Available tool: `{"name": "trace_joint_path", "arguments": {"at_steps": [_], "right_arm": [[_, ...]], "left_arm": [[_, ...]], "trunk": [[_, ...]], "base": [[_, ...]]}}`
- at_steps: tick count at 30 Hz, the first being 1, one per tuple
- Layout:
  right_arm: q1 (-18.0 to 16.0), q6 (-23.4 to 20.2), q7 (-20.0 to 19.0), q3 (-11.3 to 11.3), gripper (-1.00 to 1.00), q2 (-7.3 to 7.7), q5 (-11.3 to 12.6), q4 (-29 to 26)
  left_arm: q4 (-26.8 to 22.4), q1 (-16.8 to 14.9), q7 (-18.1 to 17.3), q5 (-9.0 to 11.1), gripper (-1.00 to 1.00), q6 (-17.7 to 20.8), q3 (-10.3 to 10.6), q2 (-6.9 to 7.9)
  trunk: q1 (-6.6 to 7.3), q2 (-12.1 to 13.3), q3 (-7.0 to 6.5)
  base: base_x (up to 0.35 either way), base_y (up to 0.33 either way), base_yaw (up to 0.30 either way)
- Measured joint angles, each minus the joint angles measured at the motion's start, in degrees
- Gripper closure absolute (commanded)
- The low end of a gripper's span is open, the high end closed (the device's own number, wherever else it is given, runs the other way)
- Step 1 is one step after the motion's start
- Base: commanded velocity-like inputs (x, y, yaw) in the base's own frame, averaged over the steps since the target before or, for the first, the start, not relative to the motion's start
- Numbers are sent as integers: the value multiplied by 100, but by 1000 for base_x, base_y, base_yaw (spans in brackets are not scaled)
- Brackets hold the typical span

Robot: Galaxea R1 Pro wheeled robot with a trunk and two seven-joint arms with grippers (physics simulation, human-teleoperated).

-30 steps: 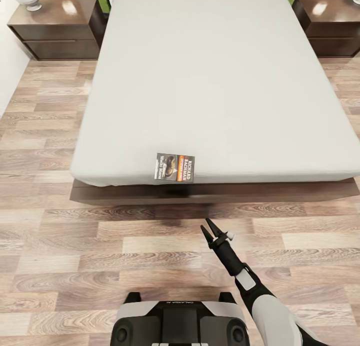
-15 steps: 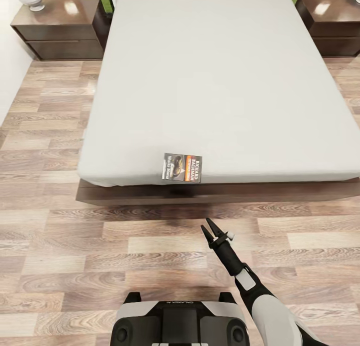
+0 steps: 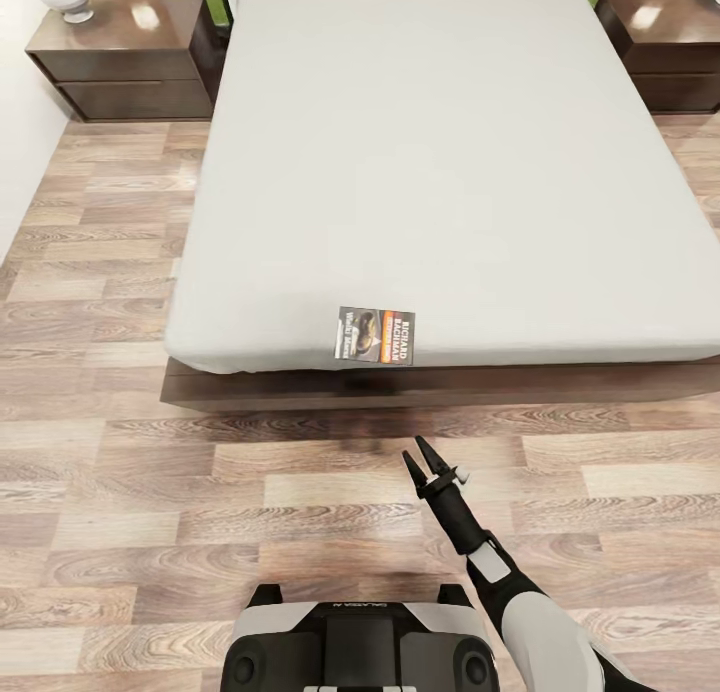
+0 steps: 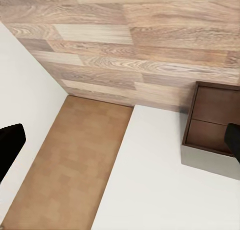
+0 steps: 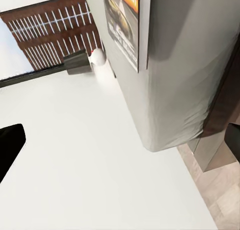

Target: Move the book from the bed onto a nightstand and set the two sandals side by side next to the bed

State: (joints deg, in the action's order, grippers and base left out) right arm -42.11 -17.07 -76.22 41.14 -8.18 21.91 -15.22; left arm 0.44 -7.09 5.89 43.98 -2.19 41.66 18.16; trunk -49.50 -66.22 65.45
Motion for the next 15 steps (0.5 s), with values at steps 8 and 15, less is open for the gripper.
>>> {"name": "trace_joint_path", "arguments": {"at_steps": [8, 15], "right_arm": [[0, 7, 1, 3, -100, -5, 74, 30], [0, 17, 0, 0, -100, -6, 191, 30]], "left_arm": [[3, 3, 0, -12, -100, -29, 4, -3], [9, 4, 0, -19, -100, -36, 5, -4]], "trunk": [[0, 0, 0], [0, 0, 0]], "base": [[0, 7, 0], [0, 1, 0]]}}
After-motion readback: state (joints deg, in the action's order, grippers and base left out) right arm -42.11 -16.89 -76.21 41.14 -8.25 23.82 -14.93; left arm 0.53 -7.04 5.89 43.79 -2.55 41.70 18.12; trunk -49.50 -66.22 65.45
